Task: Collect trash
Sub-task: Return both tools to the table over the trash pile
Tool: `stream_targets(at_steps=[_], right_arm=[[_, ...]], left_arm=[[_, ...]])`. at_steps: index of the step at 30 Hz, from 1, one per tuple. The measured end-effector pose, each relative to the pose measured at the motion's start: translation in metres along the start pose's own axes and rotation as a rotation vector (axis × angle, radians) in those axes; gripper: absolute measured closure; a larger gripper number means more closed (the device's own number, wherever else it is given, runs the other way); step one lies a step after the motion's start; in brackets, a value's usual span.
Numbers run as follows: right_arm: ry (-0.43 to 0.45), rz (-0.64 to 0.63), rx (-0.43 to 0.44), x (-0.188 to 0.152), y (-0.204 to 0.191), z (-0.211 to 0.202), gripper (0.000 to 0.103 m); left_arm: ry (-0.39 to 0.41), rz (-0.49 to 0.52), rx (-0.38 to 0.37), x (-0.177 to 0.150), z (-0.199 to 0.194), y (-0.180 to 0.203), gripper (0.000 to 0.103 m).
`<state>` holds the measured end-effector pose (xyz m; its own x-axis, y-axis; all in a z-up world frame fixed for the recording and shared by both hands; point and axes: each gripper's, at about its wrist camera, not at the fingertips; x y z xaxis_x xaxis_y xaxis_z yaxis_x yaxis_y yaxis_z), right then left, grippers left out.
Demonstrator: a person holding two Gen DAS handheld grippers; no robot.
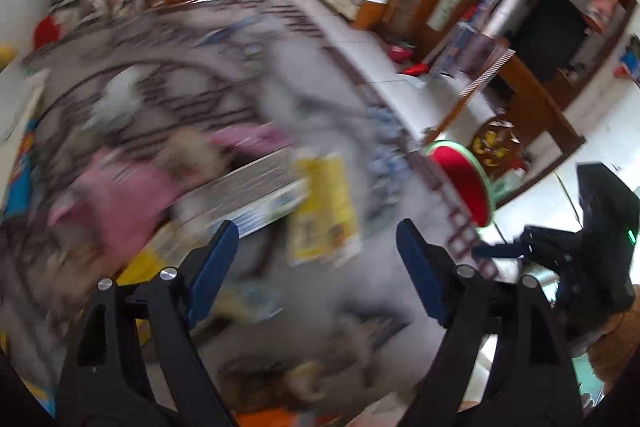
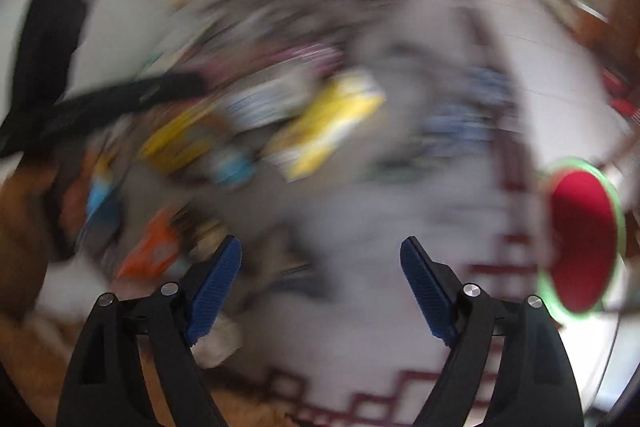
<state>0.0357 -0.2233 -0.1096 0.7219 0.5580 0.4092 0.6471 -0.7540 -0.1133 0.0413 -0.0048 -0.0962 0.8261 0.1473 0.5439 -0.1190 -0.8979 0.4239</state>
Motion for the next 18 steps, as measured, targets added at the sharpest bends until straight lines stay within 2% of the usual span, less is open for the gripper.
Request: stream_targets(at_steps=[3, 5, 7, 12, 15, 18], right_arm=[[-0.065, -0.179, 0.124, -0.005, -0.053, 0.015, 0.022], [-0.111, -0.286, 0.194, -0.011, -0.084, 0.024, 0.017], [-0.157, -0.394, 0.230, -0.018, -0.112, 0.034, 0.015], [-0.234, -0.551, 0.233, -0.035, -0.153, 0.056, 0.013], [-0.278, -0.584, 0.193, -0.041, -0.163, 0.073, 0.012], [-0.320, -0.594, 0.200, -0.048, -0.170, 0.087, 0.011]], left_arm=[[0.012, -0.060, 0.045, -0.020, -0.022, -0.031, 0.025], [0.020, -0.091, 0.057, -0.030, -0.036, -0.047, 0.025], [0.018, -0.101, 0.050, -0.038, -0.047, -0.057, 0.023], [-0.021, -0.048, 0.049, -0.061, -0.064, -0.067, 0.019], [-0.053, -0.046, 0.049, -0.077, -0.067, -0.075, 0.018], [-0.069, -0.064, 0.039, -0.086, -0.067, -0.079, 0.018]])
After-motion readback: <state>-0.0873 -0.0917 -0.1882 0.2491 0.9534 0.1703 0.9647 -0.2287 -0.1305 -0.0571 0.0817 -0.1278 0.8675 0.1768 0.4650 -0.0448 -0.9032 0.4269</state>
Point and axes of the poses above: each gripper's, at about its wrist camera, not at the fingertips, and z roughly the way its jaws point, y to its right, x to its top, and after that the axes turned 11 degrees about -x, right-handed
